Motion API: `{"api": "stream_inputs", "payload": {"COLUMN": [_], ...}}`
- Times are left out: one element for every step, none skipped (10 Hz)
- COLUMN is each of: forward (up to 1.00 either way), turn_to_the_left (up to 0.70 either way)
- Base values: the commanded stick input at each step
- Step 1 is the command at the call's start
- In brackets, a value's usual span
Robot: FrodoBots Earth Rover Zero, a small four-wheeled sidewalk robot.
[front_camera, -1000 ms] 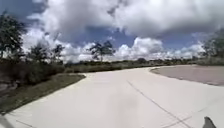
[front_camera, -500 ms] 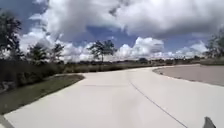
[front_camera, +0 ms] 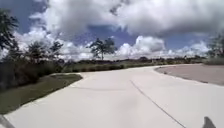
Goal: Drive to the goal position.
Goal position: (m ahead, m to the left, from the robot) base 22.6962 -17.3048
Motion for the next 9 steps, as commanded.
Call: {"api": "stream_inputs", "payload": {"forward": [0.85, 0.85, 0.85, 0.85, 0.85, 0.85, 0.85, 0.85, 0.85], "turn_to_the_left": [0.00, 0.00, 0.00, 0.00, 0.00, 0.00, 0.00, 0.00, 0.00]}}
